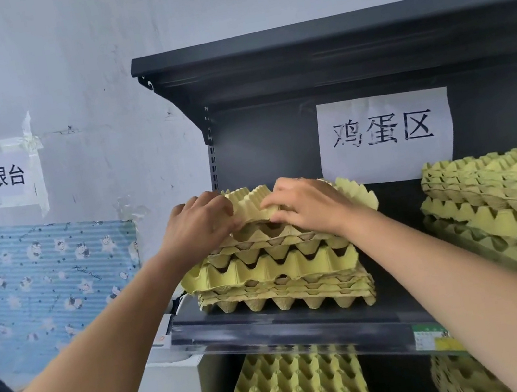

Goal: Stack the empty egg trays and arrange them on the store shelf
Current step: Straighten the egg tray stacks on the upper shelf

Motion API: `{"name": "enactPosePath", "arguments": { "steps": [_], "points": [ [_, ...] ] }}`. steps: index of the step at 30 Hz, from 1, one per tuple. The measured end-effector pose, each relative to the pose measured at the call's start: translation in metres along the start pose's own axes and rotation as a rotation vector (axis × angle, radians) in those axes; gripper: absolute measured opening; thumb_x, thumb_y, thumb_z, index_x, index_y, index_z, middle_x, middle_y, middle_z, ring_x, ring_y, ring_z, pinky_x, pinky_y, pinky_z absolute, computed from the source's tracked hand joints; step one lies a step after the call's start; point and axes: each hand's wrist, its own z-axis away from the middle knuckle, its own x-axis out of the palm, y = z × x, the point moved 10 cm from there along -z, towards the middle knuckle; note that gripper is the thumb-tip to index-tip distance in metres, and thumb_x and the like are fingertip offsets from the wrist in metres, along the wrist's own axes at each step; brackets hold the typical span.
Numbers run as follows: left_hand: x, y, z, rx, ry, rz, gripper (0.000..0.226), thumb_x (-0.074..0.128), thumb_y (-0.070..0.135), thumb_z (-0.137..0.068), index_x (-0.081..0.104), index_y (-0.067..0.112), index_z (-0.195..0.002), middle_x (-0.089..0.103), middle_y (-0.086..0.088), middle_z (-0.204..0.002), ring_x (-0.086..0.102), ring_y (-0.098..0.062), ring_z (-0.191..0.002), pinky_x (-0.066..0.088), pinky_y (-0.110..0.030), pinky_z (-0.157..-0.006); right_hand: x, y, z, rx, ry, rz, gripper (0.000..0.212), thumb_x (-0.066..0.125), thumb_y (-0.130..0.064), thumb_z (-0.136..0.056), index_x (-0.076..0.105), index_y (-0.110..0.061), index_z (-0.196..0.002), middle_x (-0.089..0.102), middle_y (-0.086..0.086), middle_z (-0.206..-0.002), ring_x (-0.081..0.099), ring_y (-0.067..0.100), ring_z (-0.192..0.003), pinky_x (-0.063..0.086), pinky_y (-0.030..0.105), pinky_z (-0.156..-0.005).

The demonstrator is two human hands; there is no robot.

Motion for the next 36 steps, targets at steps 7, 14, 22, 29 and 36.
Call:
{"name": "enactPosePath", "arguments": {
  "steps": [7, 14, 22, 29, 36],
  "points": [
    [0.019, 0.008, 0.011, 0.047, -0.016, -0.068, 0.103, -0.009, 0.088, -0.064, 0.057, 0.023, -0.109, 0.056, 0.005, -0.112, 0.055, -0.021, -0.102, 0.033, -0.038, -0.090, 0.009, -0.002, 0.009, -0.008, -0.066, 0.049, 0.040, 0.055, -0.044, -0.092, 0.054, -0.033, -0.130, 0.057, -0.006, -0.123, 0.056, 0.019, -0.110, 0.046, 0.036, -0.088],
    [0.019, 0.013, 0.016, 0.061, -0.067, -0.132, 0.108, -0.012, 0.092, -0.056, 0.057, 0.027, -0.107, 0.055, 0.007, -0.107, 0.055, -0.017, -0.101, 0.033, -0.035, -0.088, 0.015, -0.001, 0.019, 0.034, -0.095, 0.117, 0.052, 0.049, -0.051, -0.093, 0.041, -0.029, -0.140, 0.055, -0.004, -0.134, 0.053, 0.022, -0.120, 0.041, 0.039, -0.097],
    [0.024, 0.017, 0.022, 0.082, -0.115, -0.257, 0.072, 0.016, 0.076, -0.078, 0.051, 0.026, -0.117, 0.051, 0.007, -0.120, 0.051, -0.017, -0.110, 0.031, -0.033, -0.093, 0.007, 0.032, 0.042, 0.146, -0.007, 0.342, 0.059, 0.036, -0.070, -0.086, 0.049, -0.032, -0.129, 0.047, -0.004, -0.133, 0.047, 0.024, -0.122, 0.036, 0.040, -0.100],
    [0.009, 0.025, 0.017, 0.015, -0.028, -0.093, 0.045, 0.045, 0.051, -0.091, 0.055, 0.016, -0.119, 0.049, 0.000, -0.124, 0.045, -0.023, -0.114, 0.028, -0.036, -0.096, -0.014, 0.019, 0.036, 0.129, 0.206, 0.283, 0.027, 0.056, -0.041, -0.091, 0.064, -0.020, -0.106, 0.056, -0.003, -0.107, 0.052, 0.022, -0.102, 0.034, 0.036, -0.090],
    [-0.030, 0.037, 0.026, 0.091, 0.129, -0.164, 0.051, 0.046, 0.059, -0.086, 0.061, 0.019, -0.114, 0.055, 0.002, -0.118, 0.052, -0.021, -0.107, 0.030, -0.033, -0.088, -0.046, 0.004, 0.043, 0.022, 0.510, 0.278, 0.022, 0.082, -0.021, -0.068, 0.066, -0.010, -0.078, 0.061, 0.005, -0.086, 0.060, 0.027, -0.075, 0.044, 0.045, -0.085]
  ]
}}
